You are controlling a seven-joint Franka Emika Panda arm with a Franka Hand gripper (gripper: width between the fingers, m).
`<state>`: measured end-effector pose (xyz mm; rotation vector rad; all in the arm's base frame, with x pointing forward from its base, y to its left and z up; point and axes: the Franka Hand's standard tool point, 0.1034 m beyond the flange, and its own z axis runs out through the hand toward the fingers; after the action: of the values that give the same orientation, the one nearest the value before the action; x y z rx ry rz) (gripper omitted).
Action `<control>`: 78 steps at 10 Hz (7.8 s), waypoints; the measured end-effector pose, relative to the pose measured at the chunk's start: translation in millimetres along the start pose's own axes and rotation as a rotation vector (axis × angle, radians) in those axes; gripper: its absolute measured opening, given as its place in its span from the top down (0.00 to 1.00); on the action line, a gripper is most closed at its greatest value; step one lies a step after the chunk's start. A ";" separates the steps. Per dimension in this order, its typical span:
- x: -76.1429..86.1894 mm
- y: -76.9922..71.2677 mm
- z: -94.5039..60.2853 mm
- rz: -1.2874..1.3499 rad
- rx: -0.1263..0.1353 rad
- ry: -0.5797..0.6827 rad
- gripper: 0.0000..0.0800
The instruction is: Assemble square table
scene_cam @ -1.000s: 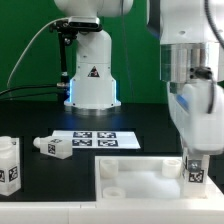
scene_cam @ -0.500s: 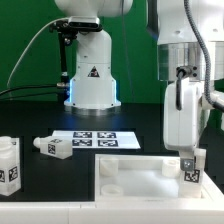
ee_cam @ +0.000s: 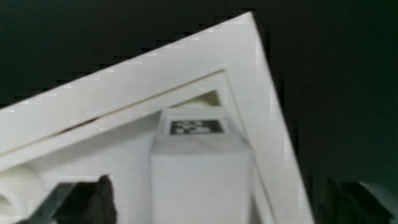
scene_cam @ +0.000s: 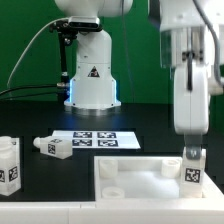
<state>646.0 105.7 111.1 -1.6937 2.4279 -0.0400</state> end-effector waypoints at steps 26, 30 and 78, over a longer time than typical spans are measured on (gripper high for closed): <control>116.7 53.0 9.7 -1.458 -0.104 -0.018 0.19; 121.3 61.3 13.2 -1.755 -0.162 -0.002 0.19; 260.3 169.8 48.9 -2.187 -1.330 -0.363 0.19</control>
Offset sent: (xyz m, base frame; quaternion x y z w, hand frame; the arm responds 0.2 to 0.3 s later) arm 0.0000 0.0000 0.0000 0.0000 0.0000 0.0000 1.0000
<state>409.3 -73.7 7.3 -3.0374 -0.8576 1.4134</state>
